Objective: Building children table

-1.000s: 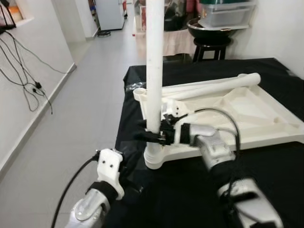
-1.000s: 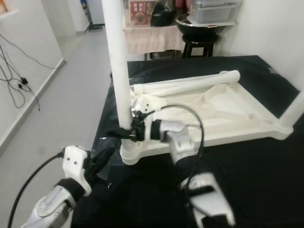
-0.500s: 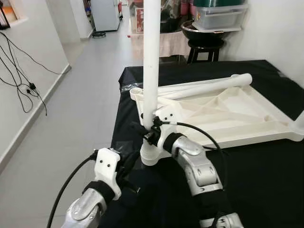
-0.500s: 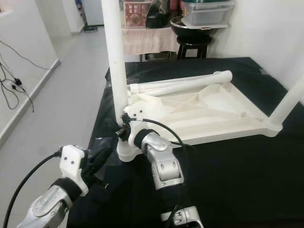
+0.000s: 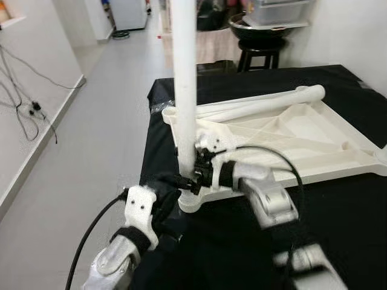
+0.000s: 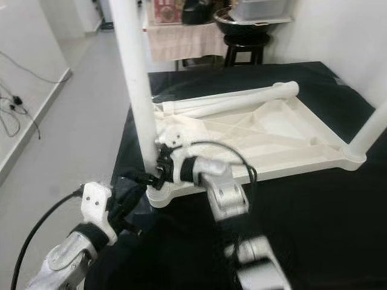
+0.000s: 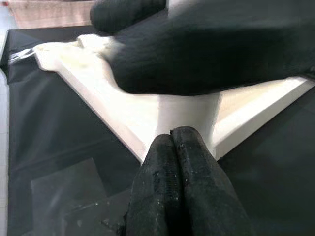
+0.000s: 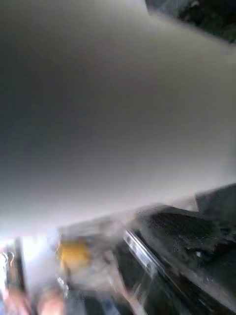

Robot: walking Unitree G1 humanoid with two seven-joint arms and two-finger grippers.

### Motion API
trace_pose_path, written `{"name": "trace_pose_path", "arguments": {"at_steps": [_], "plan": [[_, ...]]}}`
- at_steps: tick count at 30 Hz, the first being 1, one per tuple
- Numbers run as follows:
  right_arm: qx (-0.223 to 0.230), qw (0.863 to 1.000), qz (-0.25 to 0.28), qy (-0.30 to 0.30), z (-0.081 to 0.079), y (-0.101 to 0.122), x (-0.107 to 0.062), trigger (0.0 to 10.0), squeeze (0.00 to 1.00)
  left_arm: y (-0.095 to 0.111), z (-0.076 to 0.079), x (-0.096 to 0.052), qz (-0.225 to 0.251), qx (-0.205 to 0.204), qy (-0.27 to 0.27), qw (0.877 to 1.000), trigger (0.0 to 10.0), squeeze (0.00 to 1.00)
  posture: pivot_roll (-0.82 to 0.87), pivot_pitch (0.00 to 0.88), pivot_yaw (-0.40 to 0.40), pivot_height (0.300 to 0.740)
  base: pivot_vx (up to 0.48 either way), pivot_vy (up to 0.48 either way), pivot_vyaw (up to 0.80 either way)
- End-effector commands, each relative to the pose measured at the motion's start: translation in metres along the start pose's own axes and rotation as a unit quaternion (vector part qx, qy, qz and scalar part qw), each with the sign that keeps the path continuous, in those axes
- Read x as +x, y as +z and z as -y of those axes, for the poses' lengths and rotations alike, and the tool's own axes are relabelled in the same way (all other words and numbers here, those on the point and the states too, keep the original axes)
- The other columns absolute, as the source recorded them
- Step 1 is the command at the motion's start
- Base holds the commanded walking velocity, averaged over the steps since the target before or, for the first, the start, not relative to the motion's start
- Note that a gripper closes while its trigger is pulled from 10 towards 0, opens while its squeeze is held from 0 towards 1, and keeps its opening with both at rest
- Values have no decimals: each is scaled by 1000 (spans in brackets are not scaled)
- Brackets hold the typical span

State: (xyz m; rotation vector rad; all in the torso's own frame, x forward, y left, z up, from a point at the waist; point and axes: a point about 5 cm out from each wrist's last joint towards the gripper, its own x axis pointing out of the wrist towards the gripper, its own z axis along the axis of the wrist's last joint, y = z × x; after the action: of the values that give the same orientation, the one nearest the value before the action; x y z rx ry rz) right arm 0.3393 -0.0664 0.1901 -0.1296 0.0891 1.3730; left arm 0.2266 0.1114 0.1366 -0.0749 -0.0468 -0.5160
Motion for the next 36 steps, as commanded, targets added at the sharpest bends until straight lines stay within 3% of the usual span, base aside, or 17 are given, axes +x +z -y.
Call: {"name": "trace_pose_path", "arguments": {"at_steps": [1, 6, 7, 8, 15, 22, 23, 24, 25, 26, 27, 28, 30, 31, 34, 36], "plan": [[8, 999, 2, 47, 3, -2, 2, 10000, 0, -7, -1, -2, -13, 0, 5, 1000, 10000, 0, -29, 22, 20, 740, 0, 0, 0], [40, 999, -3, 24, 14, -6, 4, 10000, 0, -7, 0, -1, -13, 1, 6, 1000, 10000, 0, -21, 16, 20, 740, 0, 0, 0], [46, 999, -4, 18, 17, -7, 4, 902, 0, -7, 0, -1, -13, 1, 6, 1000, 10000, 0, -19, 16, 19, 740, 0, 0, 0], [50, 999, -1, 14, 18, -7, 4, 0, 0, -8, 1, -1, -14, 0, 5, 1000, 10000, 0, -18, 18, 18, 740, 0, 0, 0], [44, 999, 5, 10, 21, -12, 0, 0, 0, -8, 1, -1, -14, -3, 4, 1000, 10000, 0, -22, 23, 22, 740, 0, 0, 0], [46, 997, -8, -68, 25, -27, -11, 0, 0, -6, 2, -2, -12, -6, 3, 1000, 10000, 0, -26, 44, 15, 740, 0, 0, 0], [114, 945, 60, -299, 25, -34, -2, 0, 0, -5, 0, -4, -11, -6, 5, 1000, 10000, 0, -44, 62, 22, 740, 0, 0, 0], [171, 890, 98, -411, 24, -38, -5, 0, 0, -4, -1, -5, -10, -6, 6, 1000, 10000, 0, -44, 62, 22, 740, 0, 0, 0], [175, 896, 67, -402, 0, -53, 3, 0, 0, -4, -2, -6, -11, -7, 6, 1000, 10000, 0, -49, 72, 25, 740, 0, 0, 0], [168, 912, 43, -371, -19, -61, 10, 0, 0, -4, -3, -6, -11, -8, 6, 1000, 10000, 0, -49, 72, 25, 740, 0, 0, 0], [168, 912, 43, -371, -19, -61, 10, 0, 0, -4, -3, -6, -11, -8, 6, 1000, 10000, 0, -49, 72, 25, 740, 0, 0, 0], [155, 931, 21, -329, -33, -65, 16, 0, 0, -4, -3, -6, -11, -8, 6, 1000, 10000, 0, -49, 72, 25, 740, 0, 0, 0], [155, 931, 21, -329, -33, -65, 16, 0, 0, -4, -3, -6, -11, -8, 6, 1000, 10000, 0, -49, 72, 25, 740, 0, 0, 0], [127, 943, 23, -308, -22, -58, 18, 0, 0, -5, -4, -5, -14, -9, 3, 1000, 10000, 0, -61, 54, 45, 740, 0, 0, 0], [150, 939, 32, -309, -10, -58, 17, 0, 0, -6, -5, -3, -17, -8, -4, 1000, 10000, 0, -42, 52, 31, 740, 0, 0, 0], [147, 942, 27, -302, -10, -58, 19, 0, 0, -6, -5, -3, -17, -8, -4, 1000, 10000, 0, -51, 45, 35, 740, 0, 0, 0]]}}
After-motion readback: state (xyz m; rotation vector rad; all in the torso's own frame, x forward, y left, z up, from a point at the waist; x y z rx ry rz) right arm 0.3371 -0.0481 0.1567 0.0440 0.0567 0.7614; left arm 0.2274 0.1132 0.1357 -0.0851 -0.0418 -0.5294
